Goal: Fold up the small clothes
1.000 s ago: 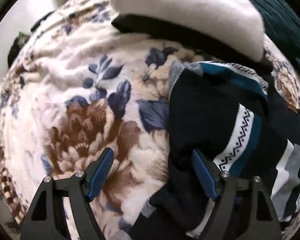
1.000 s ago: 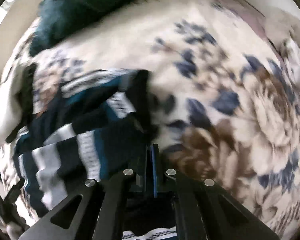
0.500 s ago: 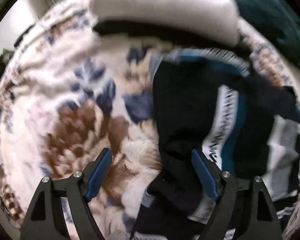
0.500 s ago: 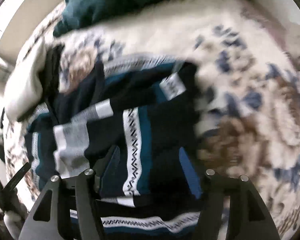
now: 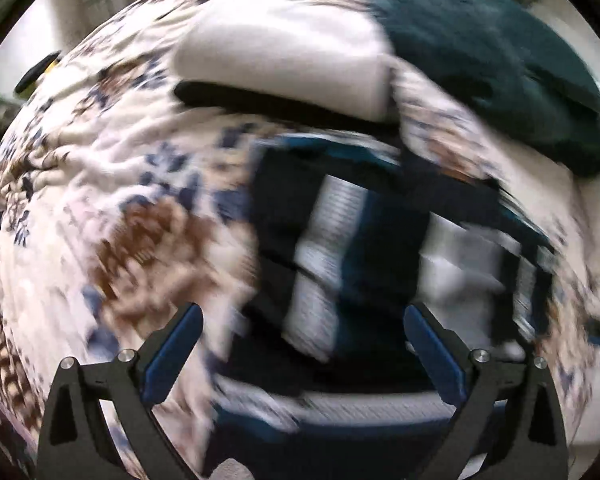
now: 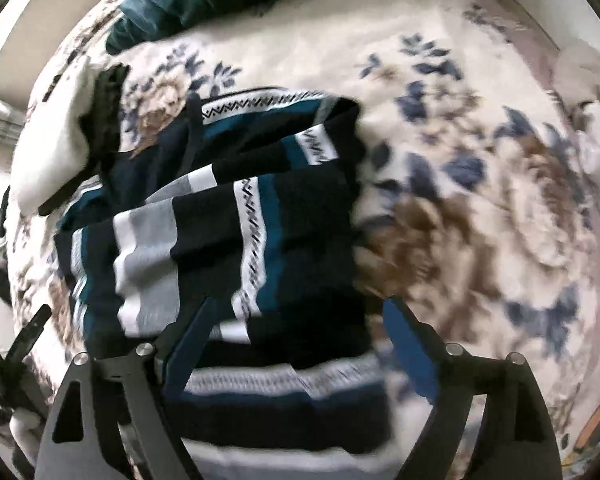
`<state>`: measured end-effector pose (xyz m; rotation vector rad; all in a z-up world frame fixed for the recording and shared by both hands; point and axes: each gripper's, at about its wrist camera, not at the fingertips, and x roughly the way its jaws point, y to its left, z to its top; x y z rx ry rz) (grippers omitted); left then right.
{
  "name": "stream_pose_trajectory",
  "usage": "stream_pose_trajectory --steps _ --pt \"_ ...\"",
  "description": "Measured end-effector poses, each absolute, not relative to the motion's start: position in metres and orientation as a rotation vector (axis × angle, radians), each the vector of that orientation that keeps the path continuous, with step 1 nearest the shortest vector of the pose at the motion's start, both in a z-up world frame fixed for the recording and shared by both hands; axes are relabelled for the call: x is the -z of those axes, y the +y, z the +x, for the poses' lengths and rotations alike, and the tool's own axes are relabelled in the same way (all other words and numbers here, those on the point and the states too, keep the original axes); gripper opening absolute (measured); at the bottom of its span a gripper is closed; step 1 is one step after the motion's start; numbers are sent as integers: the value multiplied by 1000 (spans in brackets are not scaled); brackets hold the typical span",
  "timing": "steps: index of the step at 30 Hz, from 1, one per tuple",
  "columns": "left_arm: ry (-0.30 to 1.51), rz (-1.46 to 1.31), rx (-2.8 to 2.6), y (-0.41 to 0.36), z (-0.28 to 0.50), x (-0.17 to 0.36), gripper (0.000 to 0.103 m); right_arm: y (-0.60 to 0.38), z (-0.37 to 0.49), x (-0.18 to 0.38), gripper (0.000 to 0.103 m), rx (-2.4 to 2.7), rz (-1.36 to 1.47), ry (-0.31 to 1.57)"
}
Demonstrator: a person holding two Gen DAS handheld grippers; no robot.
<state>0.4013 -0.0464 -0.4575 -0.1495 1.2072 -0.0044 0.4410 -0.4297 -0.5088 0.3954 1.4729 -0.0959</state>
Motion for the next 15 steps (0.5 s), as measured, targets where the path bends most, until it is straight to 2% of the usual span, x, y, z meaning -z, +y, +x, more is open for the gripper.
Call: stream_pose_trajectory --steps 6,15 --pt "1281 -73 107 -182 317 458 103 -499 407 479 88 -71 349 1488" --pt "1546 -100 88 -362 188 517 103 -573 406 523 88 -295 237 1549"
